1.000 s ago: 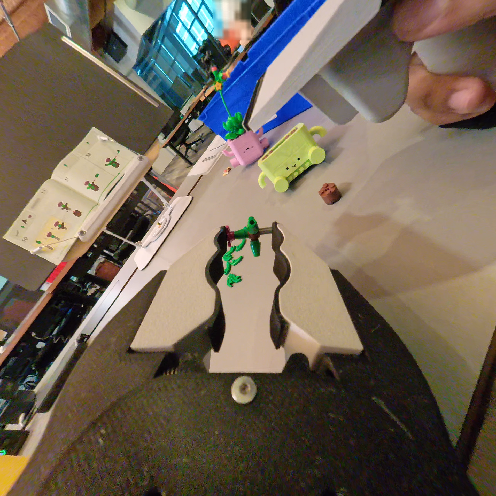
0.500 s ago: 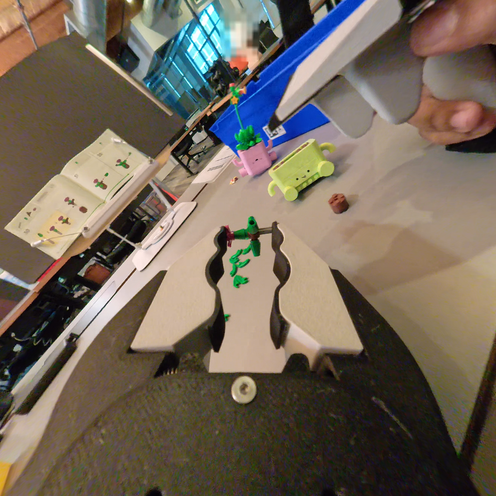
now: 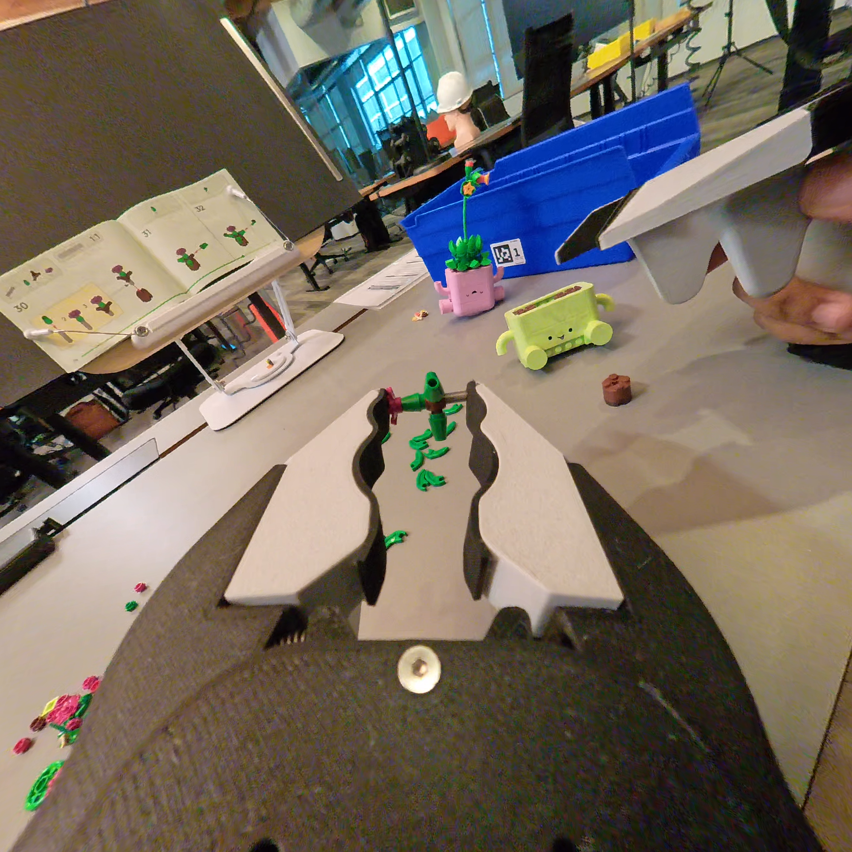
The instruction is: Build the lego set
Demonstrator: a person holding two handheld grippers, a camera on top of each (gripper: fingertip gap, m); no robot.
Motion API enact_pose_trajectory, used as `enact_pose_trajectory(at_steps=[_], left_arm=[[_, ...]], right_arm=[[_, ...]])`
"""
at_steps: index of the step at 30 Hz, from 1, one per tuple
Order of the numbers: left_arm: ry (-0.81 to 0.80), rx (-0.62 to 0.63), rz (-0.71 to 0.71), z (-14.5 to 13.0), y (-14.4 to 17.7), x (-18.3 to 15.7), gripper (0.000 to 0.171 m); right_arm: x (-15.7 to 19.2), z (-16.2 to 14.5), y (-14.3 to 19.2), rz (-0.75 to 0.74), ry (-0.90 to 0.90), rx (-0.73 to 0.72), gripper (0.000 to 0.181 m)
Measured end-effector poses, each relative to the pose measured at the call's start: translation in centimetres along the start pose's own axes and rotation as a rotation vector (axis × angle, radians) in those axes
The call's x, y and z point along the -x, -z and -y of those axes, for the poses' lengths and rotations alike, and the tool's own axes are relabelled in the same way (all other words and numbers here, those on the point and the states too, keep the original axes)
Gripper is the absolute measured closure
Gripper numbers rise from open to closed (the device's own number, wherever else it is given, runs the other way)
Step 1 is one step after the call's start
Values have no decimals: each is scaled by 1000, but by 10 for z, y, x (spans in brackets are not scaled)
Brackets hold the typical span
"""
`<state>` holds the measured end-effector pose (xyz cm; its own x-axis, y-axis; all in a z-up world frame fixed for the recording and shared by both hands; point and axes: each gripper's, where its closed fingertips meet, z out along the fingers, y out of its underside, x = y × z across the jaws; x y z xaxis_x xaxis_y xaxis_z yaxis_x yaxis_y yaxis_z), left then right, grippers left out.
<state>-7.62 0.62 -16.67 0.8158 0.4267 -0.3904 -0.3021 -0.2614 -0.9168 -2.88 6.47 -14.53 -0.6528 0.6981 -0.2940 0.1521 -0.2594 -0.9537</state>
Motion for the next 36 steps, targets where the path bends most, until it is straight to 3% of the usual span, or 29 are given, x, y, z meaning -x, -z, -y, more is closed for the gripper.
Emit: enact_pose_trajectory(at_steps=[36], left_arm=[[54,-21,-13,2,2,4,140]], right_arm=[[0,-1,-2,-1,0,4,152]])
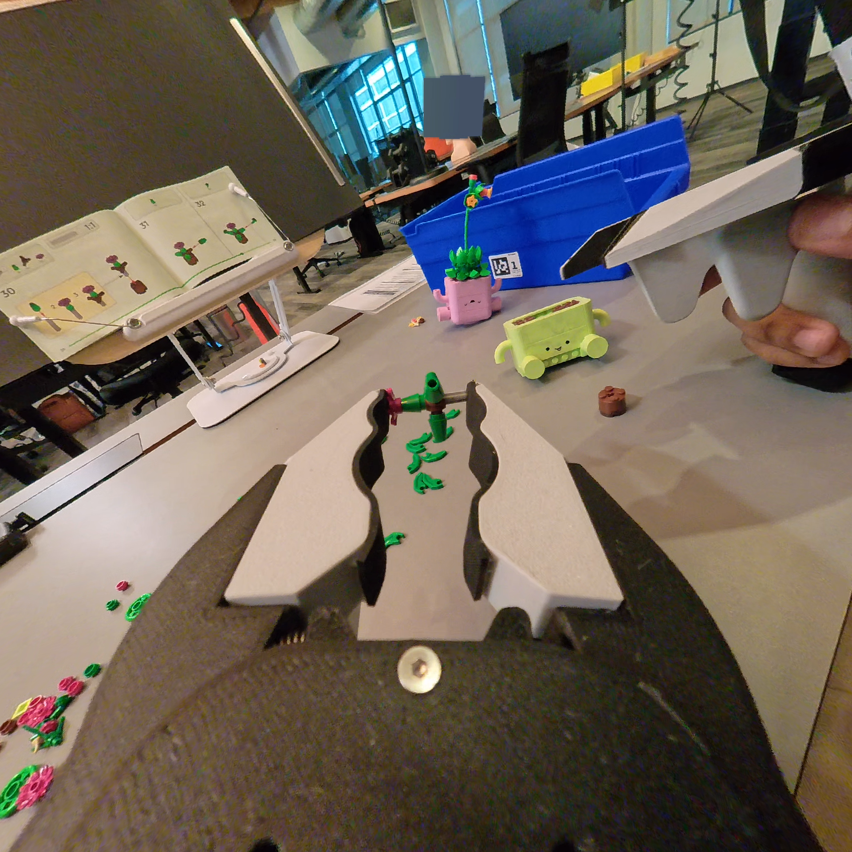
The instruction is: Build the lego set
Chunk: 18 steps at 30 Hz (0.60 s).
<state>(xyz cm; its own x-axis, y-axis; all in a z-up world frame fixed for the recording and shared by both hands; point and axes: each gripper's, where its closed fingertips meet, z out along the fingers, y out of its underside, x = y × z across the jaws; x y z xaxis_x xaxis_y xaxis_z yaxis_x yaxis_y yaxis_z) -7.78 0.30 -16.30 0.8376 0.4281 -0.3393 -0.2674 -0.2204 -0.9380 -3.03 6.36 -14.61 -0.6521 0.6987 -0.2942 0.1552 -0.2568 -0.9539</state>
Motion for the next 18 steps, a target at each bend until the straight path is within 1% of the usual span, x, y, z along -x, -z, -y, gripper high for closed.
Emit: enact_pose_trajectory(at_steps=[18], left_arm=[[7,-11,-1,1,1,1,140]], right_arm=[[1,2,1,-2,13,-13,153]])
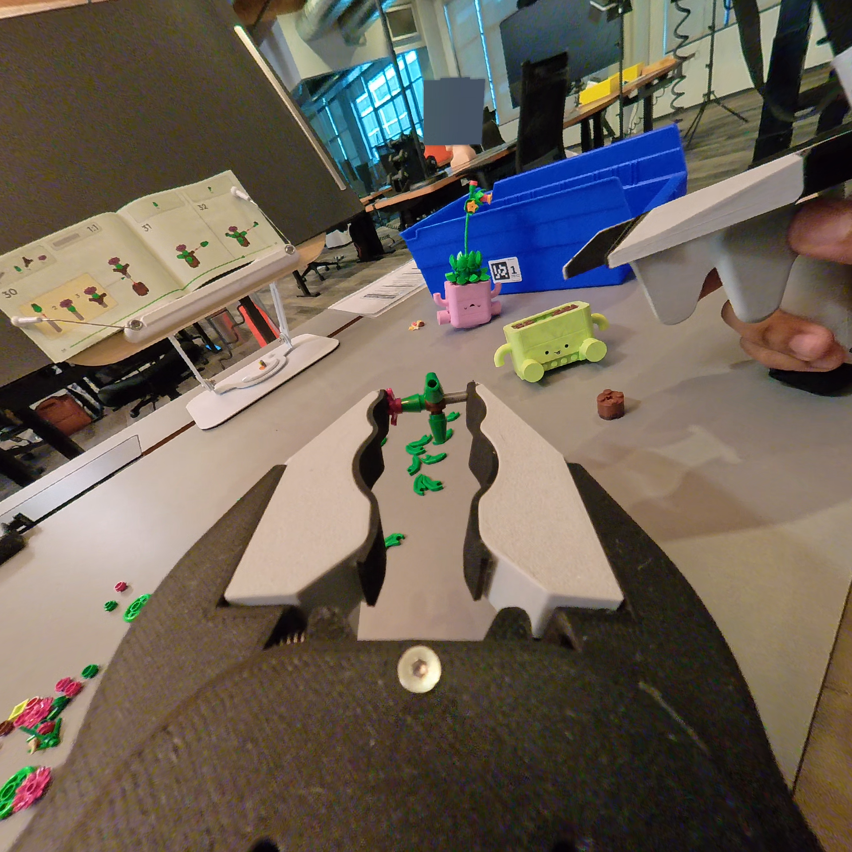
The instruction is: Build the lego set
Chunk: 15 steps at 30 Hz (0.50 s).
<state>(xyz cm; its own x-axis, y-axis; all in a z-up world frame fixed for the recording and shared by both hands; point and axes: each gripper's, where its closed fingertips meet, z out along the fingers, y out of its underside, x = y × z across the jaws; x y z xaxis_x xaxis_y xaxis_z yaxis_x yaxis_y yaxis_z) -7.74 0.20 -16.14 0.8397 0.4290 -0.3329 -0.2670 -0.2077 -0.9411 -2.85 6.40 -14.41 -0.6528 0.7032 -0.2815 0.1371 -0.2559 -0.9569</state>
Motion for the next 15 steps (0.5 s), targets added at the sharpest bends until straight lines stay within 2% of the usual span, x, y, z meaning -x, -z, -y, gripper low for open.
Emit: enact_pose_trajectory(at_steps=[7,11,13,15], left_arm=[[17,-10,4,1,1,2,140],[43,-23,9,2,3,6,140],[59,-28,10,3,3,8,140],[71,-25,7,2,3,9,140]], right_arm=[[5,4,4,-8,61,-32,155],[-13,17,25,-149,220,-86,159],[-19,14,27,-137,197,-46,156],[-27,2,25,-112,150,69,148]])
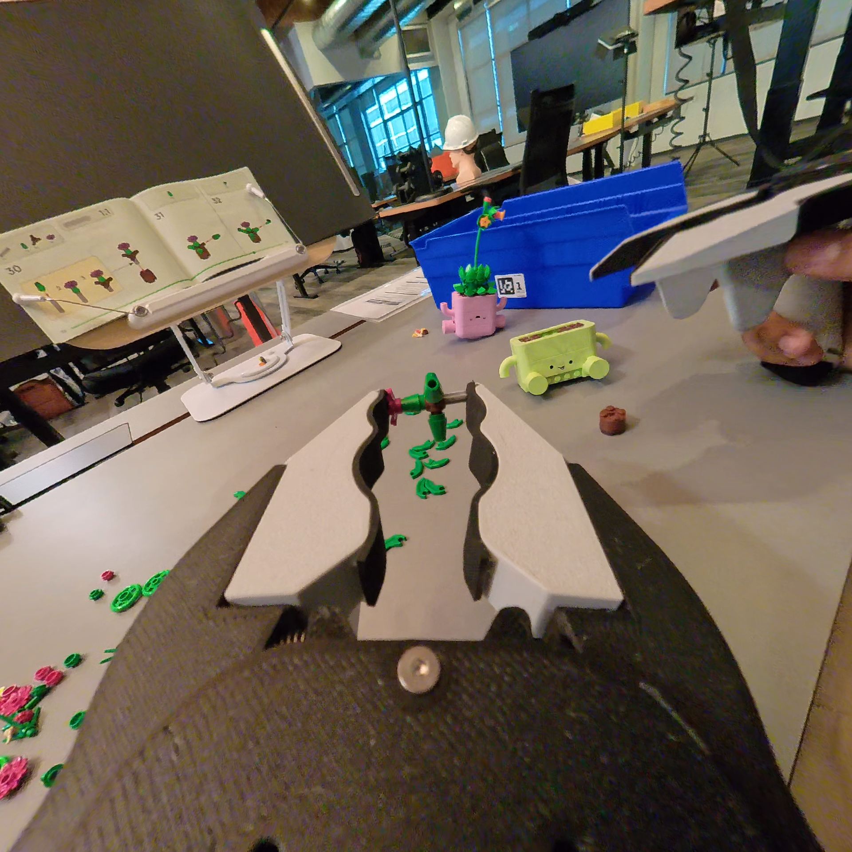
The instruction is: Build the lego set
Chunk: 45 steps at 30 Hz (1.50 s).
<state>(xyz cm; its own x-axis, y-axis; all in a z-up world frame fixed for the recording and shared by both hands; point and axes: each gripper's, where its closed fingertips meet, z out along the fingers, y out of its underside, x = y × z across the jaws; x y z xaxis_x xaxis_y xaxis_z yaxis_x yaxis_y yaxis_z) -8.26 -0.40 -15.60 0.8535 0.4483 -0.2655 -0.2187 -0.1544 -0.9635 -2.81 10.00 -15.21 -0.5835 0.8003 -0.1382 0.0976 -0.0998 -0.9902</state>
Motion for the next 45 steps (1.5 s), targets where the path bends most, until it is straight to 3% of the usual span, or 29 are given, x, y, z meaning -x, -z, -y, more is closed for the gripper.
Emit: enact_pose_trajectory(at_steps=[5,16,37,42,45], left_arm=[[-1,1,-1,0,0,0,140],[-7,3,-10,-1,0,-2,140],[-77,6,-41,-1,-1,-13,140],[-123,9,-69,-2,-1,-21,140],[-191,26,-98,-5,-3,-31,140]], right_arm=[[-2,-28,3,96,-56,218,144],[-6,-84,-6,15,56,575,148],[5,-93,-7,74,84,623,158],[2,-79,-6,64,60,540,153],[5,-57,-11,71,10,407,146]])
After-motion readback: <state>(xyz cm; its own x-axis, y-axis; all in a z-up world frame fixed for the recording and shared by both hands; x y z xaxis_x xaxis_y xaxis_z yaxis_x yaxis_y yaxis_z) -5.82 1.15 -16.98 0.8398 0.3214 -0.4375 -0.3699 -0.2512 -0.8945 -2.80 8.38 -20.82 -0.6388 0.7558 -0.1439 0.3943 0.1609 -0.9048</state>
